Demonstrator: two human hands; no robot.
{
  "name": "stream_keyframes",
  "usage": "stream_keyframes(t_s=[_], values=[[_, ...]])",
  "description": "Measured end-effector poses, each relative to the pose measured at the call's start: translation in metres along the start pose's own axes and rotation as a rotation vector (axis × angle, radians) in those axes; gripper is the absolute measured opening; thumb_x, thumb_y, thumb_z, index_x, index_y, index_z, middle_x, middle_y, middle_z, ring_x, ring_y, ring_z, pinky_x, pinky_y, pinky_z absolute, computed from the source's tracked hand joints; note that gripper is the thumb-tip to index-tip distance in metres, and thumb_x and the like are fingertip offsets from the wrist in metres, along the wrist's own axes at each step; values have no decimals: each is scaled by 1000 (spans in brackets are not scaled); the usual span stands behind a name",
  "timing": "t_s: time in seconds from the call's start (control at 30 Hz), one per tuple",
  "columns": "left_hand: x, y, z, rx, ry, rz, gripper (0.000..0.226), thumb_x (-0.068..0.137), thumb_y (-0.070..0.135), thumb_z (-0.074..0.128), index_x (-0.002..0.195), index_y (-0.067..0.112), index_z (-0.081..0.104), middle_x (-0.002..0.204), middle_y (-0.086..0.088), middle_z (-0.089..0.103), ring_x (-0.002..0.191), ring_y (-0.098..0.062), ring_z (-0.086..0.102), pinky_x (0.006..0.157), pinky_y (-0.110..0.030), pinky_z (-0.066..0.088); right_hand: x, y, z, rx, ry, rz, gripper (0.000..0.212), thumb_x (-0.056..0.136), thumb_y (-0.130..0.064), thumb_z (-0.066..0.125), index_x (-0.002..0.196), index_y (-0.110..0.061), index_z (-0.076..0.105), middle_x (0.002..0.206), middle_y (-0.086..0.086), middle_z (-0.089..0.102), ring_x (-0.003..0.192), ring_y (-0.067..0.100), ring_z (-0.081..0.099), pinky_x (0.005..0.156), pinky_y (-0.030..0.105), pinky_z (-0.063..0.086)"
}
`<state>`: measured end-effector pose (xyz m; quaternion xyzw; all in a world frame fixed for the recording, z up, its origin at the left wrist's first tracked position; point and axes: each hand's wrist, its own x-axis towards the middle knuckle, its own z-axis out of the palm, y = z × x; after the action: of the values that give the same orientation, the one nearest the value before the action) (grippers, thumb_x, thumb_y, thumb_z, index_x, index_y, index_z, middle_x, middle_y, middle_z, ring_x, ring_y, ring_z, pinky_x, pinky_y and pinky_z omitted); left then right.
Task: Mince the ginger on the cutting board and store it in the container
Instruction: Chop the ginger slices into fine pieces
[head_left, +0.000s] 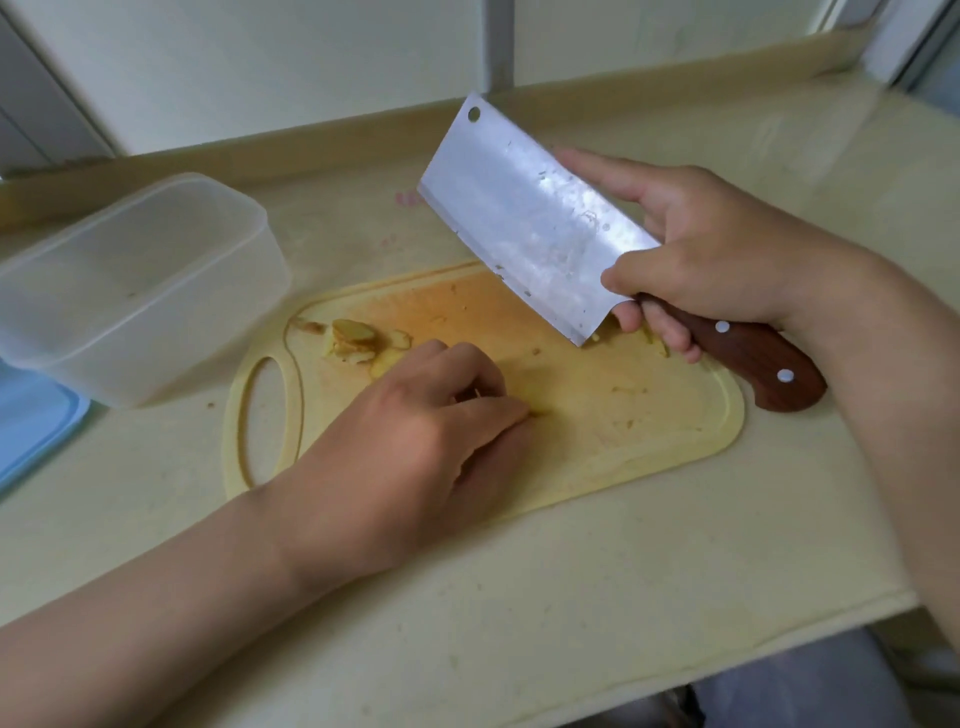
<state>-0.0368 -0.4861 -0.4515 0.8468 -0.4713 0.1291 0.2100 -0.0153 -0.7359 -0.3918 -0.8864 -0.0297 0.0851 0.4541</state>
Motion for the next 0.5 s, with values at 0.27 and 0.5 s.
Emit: stream_keyframes(t_s=[0.27,0.5], values=[[-7,1,-2,89,-54,67,35,99,33,52,105,6,73,88,-8,49,70,-29,46,70,-42,46,-45,-25,11,-189,-48,115,97,92,0,48,142,-79,20,62,8,68,40,22,55,43,41,56],[-11,4,4,137,-52,67,48,99,41,41,117,6,68,91,-10,49,75,-32,48,71,-45,49,-58,-42,33,-342,-8,111,97,89,-5,48,145,-77,16,67,10,69,41,23,62,42,40,57]])
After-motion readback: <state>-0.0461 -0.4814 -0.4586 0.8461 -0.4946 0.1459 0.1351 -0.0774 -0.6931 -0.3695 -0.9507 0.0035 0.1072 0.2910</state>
